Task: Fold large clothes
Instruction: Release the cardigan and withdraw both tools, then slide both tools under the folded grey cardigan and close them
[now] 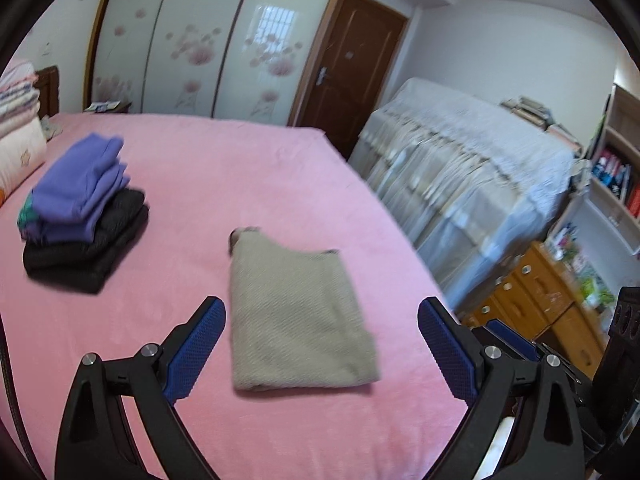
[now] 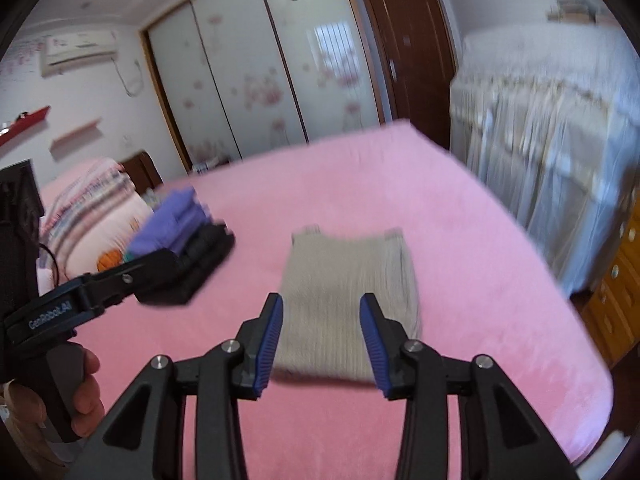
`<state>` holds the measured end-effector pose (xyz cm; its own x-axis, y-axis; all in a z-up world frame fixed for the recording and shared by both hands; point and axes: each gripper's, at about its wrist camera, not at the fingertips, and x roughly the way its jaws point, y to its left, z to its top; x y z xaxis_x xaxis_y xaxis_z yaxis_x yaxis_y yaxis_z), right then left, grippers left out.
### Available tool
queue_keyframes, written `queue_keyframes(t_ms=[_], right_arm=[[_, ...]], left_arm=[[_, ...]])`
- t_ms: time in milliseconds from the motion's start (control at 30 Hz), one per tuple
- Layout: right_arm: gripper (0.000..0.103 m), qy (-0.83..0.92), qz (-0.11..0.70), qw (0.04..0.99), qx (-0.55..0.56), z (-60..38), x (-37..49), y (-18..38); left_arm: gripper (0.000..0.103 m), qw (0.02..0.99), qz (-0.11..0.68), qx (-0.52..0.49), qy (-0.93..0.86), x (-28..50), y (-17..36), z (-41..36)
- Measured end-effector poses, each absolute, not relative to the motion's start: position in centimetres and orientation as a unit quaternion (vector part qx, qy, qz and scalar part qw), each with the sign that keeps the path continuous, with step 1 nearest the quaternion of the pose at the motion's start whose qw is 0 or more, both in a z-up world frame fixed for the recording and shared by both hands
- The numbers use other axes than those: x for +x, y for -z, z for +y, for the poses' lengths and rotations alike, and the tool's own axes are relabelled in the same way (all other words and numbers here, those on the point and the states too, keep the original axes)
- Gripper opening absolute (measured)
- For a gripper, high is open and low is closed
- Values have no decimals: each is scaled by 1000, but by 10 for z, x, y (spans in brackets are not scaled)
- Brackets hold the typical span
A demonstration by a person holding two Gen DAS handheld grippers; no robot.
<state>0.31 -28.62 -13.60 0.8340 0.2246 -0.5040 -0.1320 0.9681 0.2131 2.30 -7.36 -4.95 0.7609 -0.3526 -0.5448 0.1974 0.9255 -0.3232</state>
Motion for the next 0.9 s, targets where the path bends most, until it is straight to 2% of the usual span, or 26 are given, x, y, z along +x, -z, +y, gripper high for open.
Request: queue_keyframes(t_ms=[167, 267, 333, 367, 400, 900], right_arm=[[42, -98, 242, 963, 66, -294, -8, 86], [43, -93, 248, 964, 39, -297, 0, 70], [51, -96, 257, 961, 31, -300, 7, 70], [62, -96, 263, 959, 32, -303, 16, 72], [68, -93, 264, 959, 34, -305, 23, 75], [68, -94, 413, 902, 89, -317, 173, 197]], left_arm=[[98, 927, 314, -134, 156, 27, 13, -79], [99, 925, 323, -129, 153, 37, 11, -81], [100, 926, 330, -111, 146, 49, 18, -83], [100, 925, 341, -93, 140, 60, 26, -85], [100, 924, 348, -83, 136, 67, 34, -86], [100, 891, 439, -27, 112, 196, 158, -95]])
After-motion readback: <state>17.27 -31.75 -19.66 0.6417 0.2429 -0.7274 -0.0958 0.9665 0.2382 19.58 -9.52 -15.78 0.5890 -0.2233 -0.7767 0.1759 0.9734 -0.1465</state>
